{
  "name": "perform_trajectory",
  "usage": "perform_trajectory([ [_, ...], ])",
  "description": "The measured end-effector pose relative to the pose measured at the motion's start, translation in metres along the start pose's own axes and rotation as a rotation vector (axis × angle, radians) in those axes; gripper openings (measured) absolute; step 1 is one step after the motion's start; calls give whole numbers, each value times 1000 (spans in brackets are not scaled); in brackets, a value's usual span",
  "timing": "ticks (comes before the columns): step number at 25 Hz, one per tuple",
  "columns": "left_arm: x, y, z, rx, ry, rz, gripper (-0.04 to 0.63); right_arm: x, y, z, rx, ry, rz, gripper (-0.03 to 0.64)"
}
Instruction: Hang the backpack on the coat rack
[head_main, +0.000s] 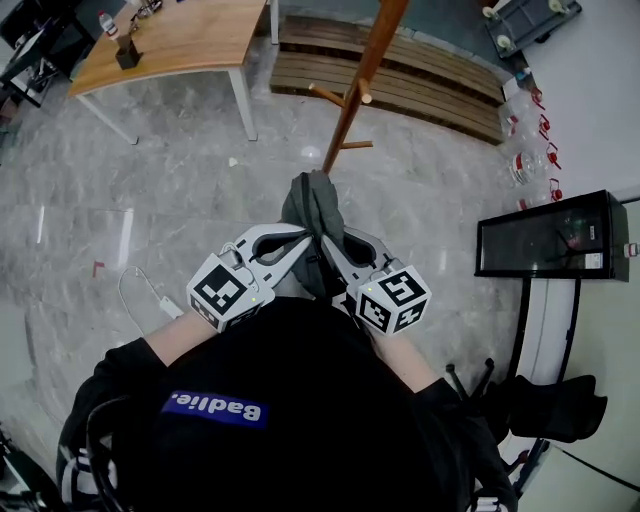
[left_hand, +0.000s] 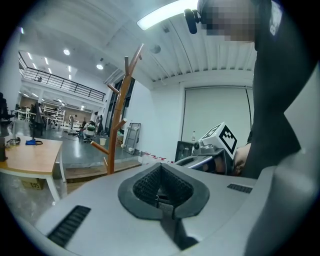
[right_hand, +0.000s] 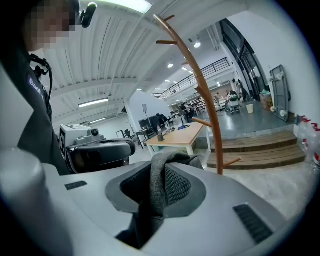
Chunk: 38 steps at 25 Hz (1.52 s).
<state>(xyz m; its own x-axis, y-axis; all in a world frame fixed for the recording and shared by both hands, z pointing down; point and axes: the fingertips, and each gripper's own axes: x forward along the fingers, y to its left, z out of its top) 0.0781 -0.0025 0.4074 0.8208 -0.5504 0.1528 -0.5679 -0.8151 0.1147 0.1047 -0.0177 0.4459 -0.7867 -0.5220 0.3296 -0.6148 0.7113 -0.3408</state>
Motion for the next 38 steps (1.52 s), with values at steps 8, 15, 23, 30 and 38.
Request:
perform_trajectory([
  [8, -14, 31, -4, -21, -30, 102, 6, 52, -5, 12, 10, 30, 82, 66],
  [15, -36, 86, 17, 36, -72, 14, 6, 111, -9, 54, 27, -21, 2, 66],
  [23, -51, 140, 21, 16, -80, -56, 6, 174, -30, 109, 97, -81, -70, 66],
  [30, -44, 166, 20, -15, -70, -28, 6, 204, -65, 149, 236, -145, -37, 66],
  [38, -42, 180, 17, -22, -63, 11, 6, 218, -92, 156, 273, -133, -52, 66],
])
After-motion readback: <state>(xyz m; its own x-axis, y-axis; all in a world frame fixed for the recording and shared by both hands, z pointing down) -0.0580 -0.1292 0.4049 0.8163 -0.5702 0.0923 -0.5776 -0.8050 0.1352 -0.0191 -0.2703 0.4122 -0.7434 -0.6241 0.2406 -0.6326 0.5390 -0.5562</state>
